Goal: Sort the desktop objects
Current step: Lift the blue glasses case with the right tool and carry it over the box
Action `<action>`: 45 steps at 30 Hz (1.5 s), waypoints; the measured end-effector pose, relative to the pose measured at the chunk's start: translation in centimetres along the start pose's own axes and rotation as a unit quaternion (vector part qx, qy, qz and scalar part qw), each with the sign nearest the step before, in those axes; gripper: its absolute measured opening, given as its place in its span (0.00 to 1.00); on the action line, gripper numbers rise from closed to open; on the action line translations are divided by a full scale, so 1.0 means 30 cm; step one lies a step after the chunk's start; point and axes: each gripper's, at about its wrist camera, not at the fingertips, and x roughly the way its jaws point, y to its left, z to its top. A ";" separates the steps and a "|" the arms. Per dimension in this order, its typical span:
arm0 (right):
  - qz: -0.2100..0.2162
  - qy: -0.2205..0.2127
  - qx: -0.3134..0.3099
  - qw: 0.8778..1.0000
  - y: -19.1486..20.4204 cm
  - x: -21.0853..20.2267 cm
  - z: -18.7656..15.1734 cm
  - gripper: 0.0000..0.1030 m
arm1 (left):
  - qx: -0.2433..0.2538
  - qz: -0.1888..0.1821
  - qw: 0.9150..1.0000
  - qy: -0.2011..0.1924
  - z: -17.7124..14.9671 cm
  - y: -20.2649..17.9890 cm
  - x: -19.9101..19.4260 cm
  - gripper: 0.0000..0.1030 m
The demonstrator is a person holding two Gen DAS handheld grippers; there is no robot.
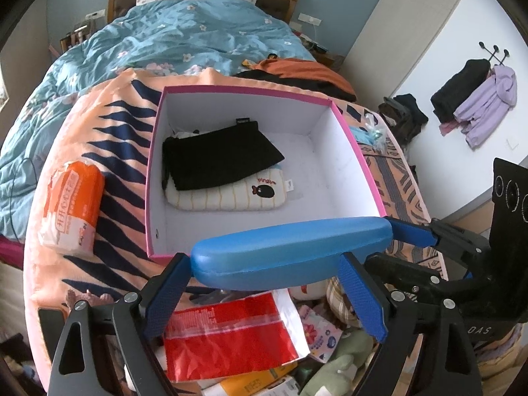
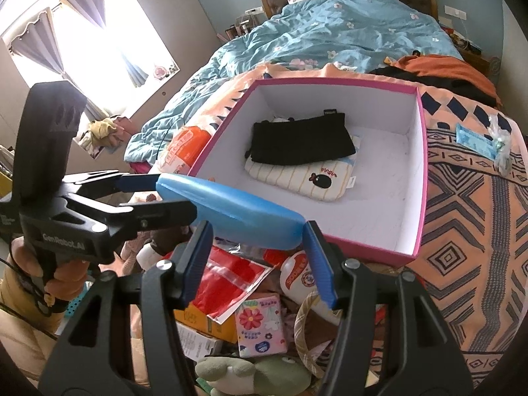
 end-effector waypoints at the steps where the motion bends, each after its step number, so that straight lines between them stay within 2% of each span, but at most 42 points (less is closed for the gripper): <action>1: 0.000 -0.001 0.000 1.000 -0.001 -0.001 0.003 0.58 | 0.001 0.001 1.000 0.000 0.003 -0.001 0.000 0.88; 28: 0.000 0.008 0.000 1.000 -0.030 0.032 0.055 0.58 | -0.002 -0.002 1.000 0.008 0.082 0.021 0.046 0.89; 45: 0.014 0.036 0.020 0.999 -0.090 0.108 0.081 0.58 | -0.027 -0.009 0.998 0.050 0.101 0.066 0.136 0.89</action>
